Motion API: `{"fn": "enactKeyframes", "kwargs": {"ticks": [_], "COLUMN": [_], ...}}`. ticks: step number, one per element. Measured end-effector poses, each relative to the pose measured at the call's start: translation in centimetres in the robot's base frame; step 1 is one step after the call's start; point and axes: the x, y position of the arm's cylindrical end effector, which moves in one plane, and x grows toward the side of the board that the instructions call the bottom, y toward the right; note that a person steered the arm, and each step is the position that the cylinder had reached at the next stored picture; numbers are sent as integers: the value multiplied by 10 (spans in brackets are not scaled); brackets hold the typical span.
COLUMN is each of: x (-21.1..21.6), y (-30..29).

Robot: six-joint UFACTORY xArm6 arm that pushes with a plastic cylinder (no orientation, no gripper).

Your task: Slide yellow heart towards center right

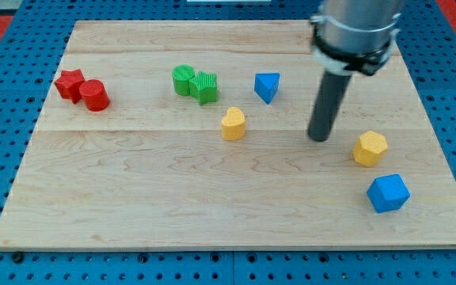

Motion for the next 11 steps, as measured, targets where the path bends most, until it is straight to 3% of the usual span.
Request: {"fn": "enactKeyframes", "kwargs": {"ticks": [2,4,5,7,11], "x": [-23,-41,-71,-43,-59], "y": [-148,-207,-221,-128,22]}}
